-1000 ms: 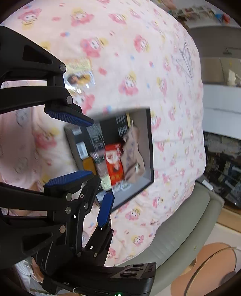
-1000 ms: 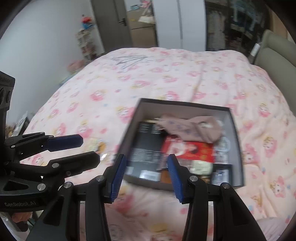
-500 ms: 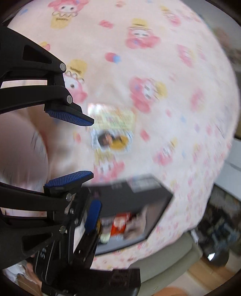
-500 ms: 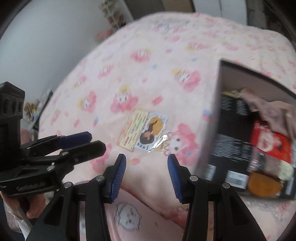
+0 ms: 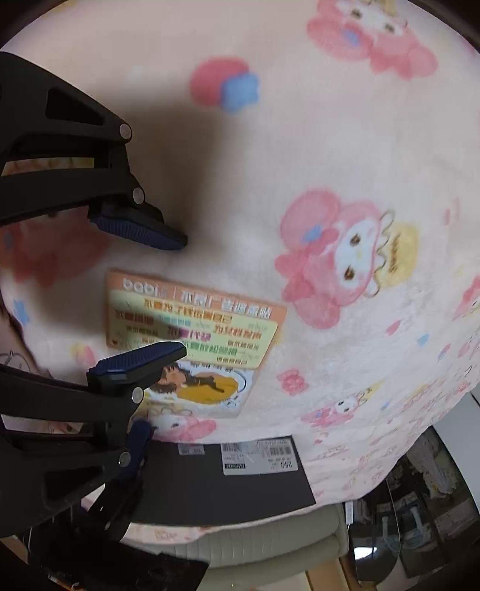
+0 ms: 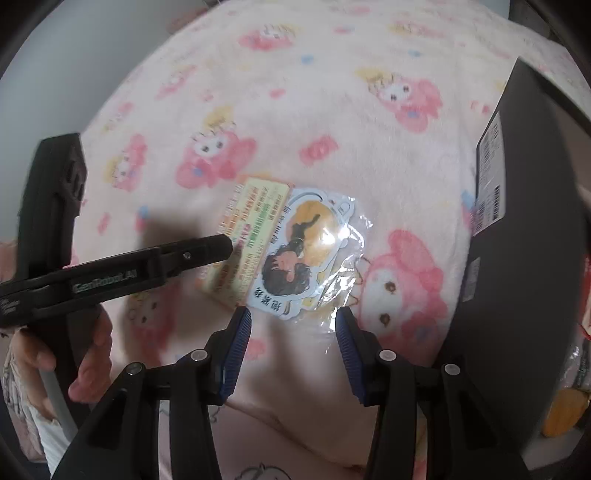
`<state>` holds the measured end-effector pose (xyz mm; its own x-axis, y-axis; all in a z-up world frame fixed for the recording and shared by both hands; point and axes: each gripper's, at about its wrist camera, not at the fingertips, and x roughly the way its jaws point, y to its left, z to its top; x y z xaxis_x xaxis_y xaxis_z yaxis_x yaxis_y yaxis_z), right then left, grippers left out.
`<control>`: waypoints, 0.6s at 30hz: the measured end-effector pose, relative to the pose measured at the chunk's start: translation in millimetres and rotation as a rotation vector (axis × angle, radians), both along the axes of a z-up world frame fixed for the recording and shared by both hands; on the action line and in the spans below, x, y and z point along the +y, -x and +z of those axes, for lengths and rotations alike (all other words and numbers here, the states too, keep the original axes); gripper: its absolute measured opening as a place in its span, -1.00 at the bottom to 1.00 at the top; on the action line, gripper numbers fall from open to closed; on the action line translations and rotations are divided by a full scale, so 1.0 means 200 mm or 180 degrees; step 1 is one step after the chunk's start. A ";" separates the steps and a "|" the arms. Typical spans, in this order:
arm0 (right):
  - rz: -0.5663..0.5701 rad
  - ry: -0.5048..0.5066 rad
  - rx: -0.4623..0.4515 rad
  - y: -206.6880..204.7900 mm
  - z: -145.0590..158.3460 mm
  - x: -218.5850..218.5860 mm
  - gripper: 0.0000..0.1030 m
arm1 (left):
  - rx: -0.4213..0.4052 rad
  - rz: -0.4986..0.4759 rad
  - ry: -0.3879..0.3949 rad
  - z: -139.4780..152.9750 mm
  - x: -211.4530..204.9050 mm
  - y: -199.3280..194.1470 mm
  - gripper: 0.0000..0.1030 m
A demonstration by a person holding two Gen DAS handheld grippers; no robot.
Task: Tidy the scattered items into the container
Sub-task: 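Grasp the card with the left gripper while the right grasps the keychain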
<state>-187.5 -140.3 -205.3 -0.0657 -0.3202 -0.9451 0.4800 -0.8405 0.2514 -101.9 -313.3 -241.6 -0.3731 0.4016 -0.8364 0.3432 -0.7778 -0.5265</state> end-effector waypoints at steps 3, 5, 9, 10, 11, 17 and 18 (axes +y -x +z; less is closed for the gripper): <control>-0.0050 -0.0054 -0.0096 0.04 -0.07 -0.02 -0.16 | 0.0079 -0.0059 -0.0156 0.01 0.03 -0.01 -0.81; -0.0109 -0.0014 -0.0178 0.06 -0.10 -0.02 -0.16 | 0.0164 -0.0010 -0.0176 0.04 0.02 -0.04 -0.87; -0.0135 0.0106 -0.0077 0.06 -0.06 0.00 -0.16 | 0.0263 0.0224 0.0086 0.17 -0.05 -0.23 -0.89; -0.0132 0.0136 -0.0034 0.06 -0.04 0.00 -0.14 | 0.0242 0.0284 0.0108 0.18 -0.08 -0.26 -0.88; -0.0142 0.0141 -0.0026 0.06 -0.05 0.00 -0.09 | 0.0214 0.0312 0.0122 0.17 -0.11 -0.29 -0.85; -0.0024 0.0195 -0.0384 0.11 -0.20 -0.07 0.30 | 0.0008 0.0356 0.0010 0.03 -0.16 -0.28 -0.32; 0.0011 0.0258 -0.0410 0.12 -0.20 -0.08 0.30 | 0.0001 0.0363 0.0038 0.02 -0.16 -0.27 -0.36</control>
